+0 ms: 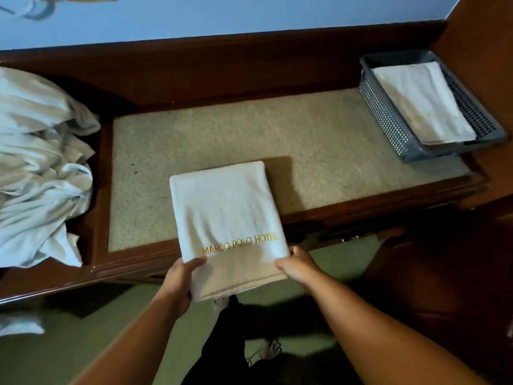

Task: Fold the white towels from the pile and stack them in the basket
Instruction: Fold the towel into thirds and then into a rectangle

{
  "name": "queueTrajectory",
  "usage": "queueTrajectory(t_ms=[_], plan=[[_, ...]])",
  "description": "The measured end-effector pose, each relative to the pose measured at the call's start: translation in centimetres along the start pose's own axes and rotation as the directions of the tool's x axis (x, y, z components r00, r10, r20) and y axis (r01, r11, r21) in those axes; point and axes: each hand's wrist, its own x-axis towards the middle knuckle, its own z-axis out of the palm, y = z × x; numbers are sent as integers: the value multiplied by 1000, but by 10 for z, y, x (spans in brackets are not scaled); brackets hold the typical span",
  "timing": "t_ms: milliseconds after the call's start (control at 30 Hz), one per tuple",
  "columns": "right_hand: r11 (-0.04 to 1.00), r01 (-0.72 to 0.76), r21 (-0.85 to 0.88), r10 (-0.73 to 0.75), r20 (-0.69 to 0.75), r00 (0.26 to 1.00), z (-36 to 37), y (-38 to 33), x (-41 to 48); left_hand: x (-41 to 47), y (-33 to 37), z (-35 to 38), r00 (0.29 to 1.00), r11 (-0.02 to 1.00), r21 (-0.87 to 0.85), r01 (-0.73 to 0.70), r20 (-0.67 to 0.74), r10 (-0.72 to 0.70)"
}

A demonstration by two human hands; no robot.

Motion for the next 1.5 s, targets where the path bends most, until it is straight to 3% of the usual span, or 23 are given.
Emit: queueTrajectory(t_ms=[133, 233, 367, 500, 700, 833, 1000, 1167, 1400, 1500], plan=[[972, -81, 220, 62, 90, 994, 7, -6, 15, 6, 11, -1, 996, 1000, 14, -14, -83, 15], [918, -106, 383, 68, 113, 991, 11, -19, 35, 14, 29, -1, 998, 993, 114, -27, -51, 33], [941, -10, 339, 15, -12, 1000, 11, -48, 40, 20, 60, 5, 995, 992, 125, 29, 89, -41], [917, 44, 397, -100, 121, 988, -15, -81, 26, 9, 99, 14, 978, 997, 7, 83, 190, -83], [839, 89, 537, -227, 196, 954, -89, -90, -19, -41, 124, 55, 955, 992, 39, -122, 277, 106], [784, 16, 621, -232, 268, 935, -136, -71, -65, -76, 135, 94, 885, 925, 138, -355, 370, 284], [743, 76, 665, -197, 108, 974, -185, -47, -108, -124, 150, 147, 741, 816, 201, -541, 573, 351], [708, 162, 687, -143, -86, 986, -239, -41, -154, -166, 154, 203, 661, 740, 230, -632, 659, 360], [634, 400, 662, -171, -384, 907, -305, -46, -201, -210, 167, 266, 565, 724, 69, -687, 676, 473], [601, 512, 613, -200, -504, 840, -332, -53, -217, -220, 185, 293, 538, 728, 18, -685, 687, 489]])
